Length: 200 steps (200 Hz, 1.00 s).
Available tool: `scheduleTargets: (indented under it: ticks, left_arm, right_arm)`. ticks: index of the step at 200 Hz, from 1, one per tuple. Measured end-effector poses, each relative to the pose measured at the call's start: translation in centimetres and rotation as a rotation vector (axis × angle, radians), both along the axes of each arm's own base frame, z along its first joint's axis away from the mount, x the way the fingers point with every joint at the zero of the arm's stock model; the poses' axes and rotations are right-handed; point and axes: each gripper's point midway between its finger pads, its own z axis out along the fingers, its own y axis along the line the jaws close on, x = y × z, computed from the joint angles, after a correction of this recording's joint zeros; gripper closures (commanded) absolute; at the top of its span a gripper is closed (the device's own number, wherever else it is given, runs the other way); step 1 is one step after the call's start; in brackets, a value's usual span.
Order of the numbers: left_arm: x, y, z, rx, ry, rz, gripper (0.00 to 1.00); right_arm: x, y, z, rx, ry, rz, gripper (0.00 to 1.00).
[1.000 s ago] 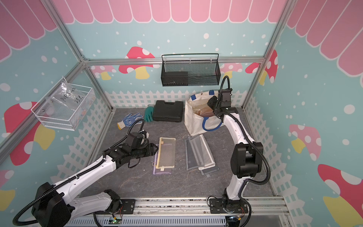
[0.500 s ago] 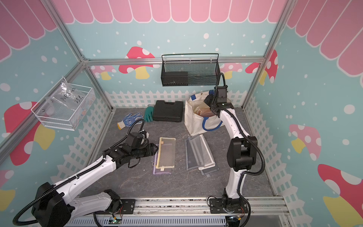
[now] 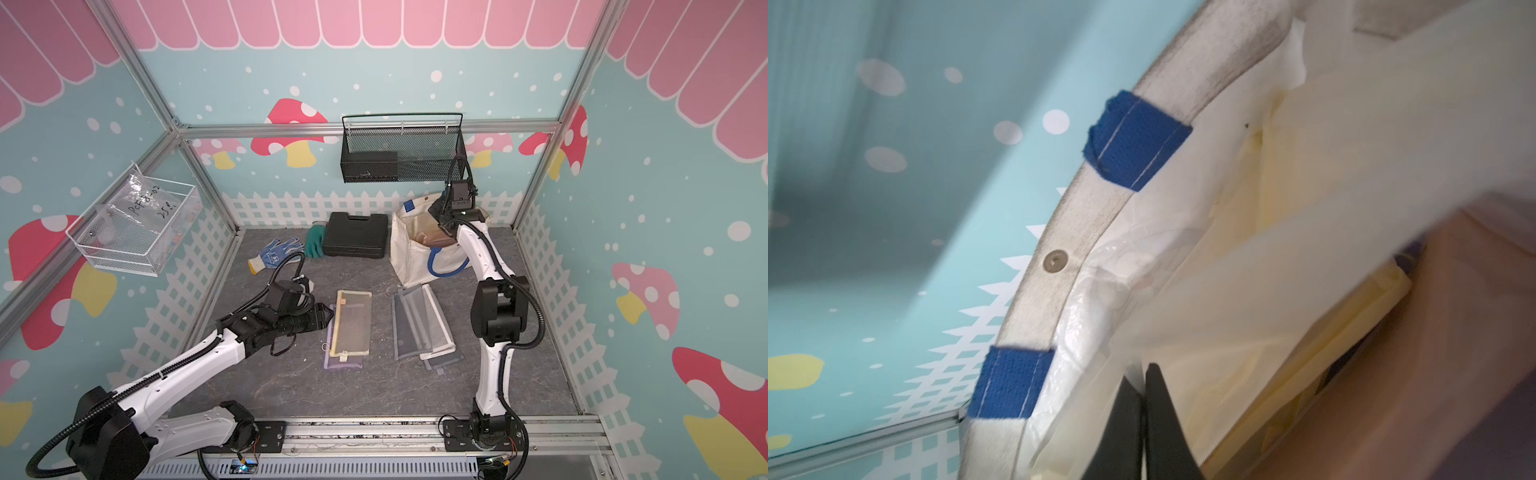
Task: Put the pencil pouch into the canvas bag
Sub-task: Place the pencil pouch in the canvas bag.
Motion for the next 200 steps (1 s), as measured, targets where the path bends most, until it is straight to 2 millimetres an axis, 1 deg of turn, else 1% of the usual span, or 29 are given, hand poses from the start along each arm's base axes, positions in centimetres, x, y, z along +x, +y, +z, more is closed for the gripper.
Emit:
scheduleTargets:
  ticks: [26, 57, 76, 95, 114, 126, 175, 200]
  left_arm:
    - [-0.1, 0.3, 0.3, 0.0, -0.013, 0.007, 0.36]
    - [-0.2, 0.3, 0.2, 0.002, -0.012, 0.007, 0.36]
    - [-0.1, 0.3, 0.0, 0.007, -0.006, 0.005, 0.36]
    - [-0.1, 0.2, -0.6, 0.017, 0.009, 0.004, 0.36]
    - [0.0, 0.2, -1.0, 0.024, 0.022, 0.004, 0.36]
    - [0.0, 0.2, -1.2, 0.026, 0.025, 0.003, 0.36]
    - [0.1, 0.1, -1.2, 0.024, 0.023, 0.004, 0.36]
    - [0.1, 0.1, -1.1, 0.023, 0.02, 0.004, 0.36]
  right_arm:
    - [-0.4, -0.4, -0.9, -0.023, 0.043, -0.014, 0.88]
    - [-0.7, -0.9, -1.4, -0.056, 0.066, -0.023, 0.86]
    - [-1.1, -1.2, -1.0, -0.073, 0.067, -0.024, 0.84]
    - [-1.6, -1.3, 0.1, -0.075, 0.052, -0.026, 0.84]
    - [-2.4, -1.2, 1.2, -0.049, 0.029, -0.028, 0.85]
    - [-2.9, -1.0, 1.5, -0.025, 0.021, -0.028, 0.86]
    - [-2.7, -0.1, 1.8, 0.059, 0.0, -0.029, 0.87]
    - [-2.6, 0.2, 1.0, 0.108, 0.007, -0.042, 0.88]
